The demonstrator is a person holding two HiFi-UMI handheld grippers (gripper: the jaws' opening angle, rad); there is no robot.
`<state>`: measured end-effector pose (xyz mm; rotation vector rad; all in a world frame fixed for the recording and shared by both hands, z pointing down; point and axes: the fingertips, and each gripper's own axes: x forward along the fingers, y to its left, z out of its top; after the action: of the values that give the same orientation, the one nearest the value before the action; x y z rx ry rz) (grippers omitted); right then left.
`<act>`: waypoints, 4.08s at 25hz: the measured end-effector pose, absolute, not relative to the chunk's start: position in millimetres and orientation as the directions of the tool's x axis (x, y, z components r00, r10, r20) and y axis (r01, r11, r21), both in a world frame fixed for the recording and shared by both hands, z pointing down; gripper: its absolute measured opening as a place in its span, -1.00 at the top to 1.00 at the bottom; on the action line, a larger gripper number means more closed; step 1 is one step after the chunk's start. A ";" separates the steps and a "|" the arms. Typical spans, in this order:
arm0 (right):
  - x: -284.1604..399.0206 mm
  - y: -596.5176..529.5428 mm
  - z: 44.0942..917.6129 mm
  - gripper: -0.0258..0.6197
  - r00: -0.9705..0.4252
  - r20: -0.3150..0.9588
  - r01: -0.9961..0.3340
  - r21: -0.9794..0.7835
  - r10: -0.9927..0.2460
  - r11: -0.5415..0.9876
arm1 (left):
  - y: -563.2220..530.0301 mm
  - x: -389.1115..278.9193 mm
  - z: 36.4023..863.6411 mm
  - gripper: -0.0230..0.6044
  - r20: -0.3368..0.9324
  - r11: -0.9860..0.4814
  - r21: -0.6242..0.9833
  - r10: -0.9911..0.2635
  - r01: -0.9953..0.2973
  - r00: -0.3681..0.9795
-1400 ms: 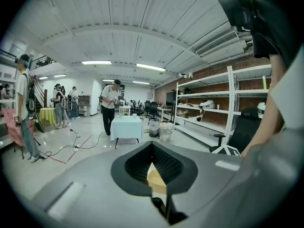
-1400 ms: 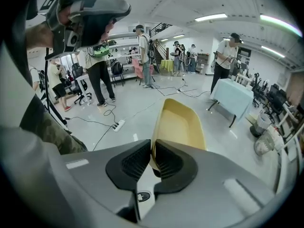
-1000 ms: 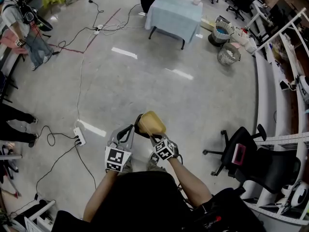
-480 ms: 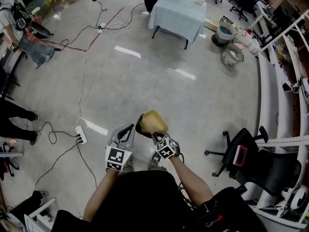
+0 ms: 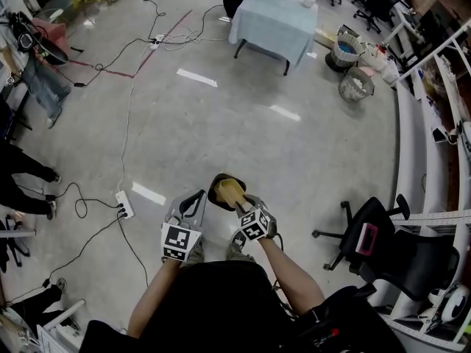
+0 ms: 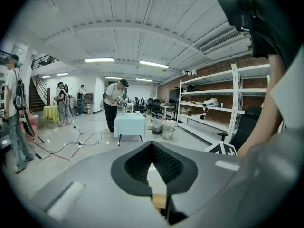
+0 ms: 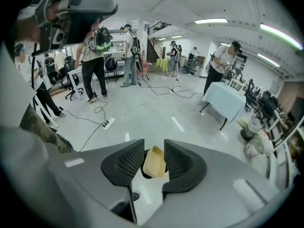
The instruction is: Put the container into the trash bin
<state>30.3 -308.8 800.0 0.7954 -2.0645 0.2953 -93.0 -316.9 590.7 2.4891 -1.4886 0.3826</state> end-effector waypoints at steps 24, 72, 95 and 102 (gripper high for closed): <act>21.9 -296.5 798.7 0.80 -0.442 0.803 -0.603 0.064 -0.400 0.795 | -313.6 -86.8 591.0 0.98 0.324 -0.475 0.054 -0.824 -0.878 0.466; -14.1 -351.7 461.5 0.90 -0.601 0.056 -0.766 0.246 -0.797 0.594 | -349.8 -67.5 488.6 0.98 0.038 -0.555 -0.045 -0.832 -0.831 0.554; 16.0 -338.6 497.0 0.90 -0.544 0.131 -0.811 0.174 -0.829 0.559 | -339.9 -45.8 495.6 0.98 0.055 -0.598 -0.031 -0.801 -0.801 0.596; 17.4 -337.9 509.3 0.90 -0.542 0.159 -0.808 0.172 -0.825 0.564 | -340.8 -44.9 505.5 0.98 0.059 -0.602 -0.037 -0.798 -0.798 0.600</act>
<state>17.4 -337.9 509.3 1.3672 -2.5762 -0.1139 -44.9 -340.8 505.5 2.8158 -1.4043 0.1095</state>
